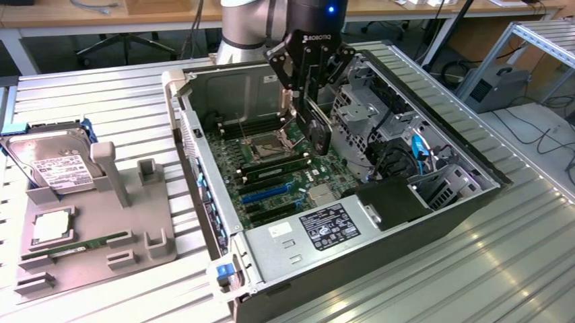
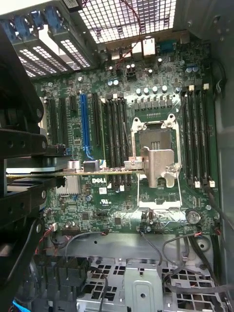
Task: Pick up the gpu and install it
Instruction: 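Pick up the gpu and move the gpu toward the slot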
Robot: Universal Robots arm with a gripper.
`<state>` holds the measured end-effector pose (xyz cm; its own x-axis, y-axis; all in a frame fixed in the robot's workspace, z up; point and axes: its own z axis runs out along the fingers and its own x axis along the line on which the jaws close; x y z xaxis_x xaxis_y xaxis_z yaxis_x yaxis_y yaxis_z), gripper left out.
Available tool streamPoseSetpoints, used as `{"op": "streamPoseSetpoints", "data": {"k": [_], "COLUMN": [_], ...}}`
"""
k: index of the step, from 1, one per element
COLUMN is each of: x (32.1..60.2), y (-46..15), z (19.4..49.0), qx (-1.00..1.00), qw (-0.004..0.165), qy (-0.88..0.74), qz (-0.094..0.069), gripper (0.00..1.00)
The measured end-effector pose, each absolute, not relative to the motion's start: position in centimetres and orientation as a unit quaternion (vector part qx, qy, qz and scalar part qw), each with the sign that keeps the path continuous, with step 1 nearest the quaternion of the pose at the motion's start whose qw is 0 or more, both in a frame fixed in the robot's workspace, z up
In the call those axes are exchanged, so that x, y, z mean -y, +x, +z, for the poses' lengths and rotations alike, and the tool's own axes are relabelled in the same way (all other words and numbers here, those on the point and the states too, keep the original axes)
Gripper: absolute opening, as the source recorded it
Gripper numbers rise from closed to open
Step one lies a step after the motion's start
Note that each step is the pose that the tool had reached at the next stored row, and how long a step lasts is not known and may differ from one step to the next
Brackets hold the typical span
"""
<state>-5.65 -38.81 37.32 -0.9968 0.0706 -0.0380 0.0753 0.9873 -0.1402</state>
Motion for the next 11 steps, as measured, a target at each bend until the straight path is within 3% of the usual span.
{"op": "streamPoseSetpoints", "data": {"k": [3, 11], "x": [38.82, 38.82], "y": [-5.66, -5.66], "z": [37.32, 37.02], "qx": [-0.999, -0.999], "qw": [0.014, 0.014], "qy": [0.038, 0.038], "qz": [0.003, 0.004], "gripper": [0.27, 0.27]}}
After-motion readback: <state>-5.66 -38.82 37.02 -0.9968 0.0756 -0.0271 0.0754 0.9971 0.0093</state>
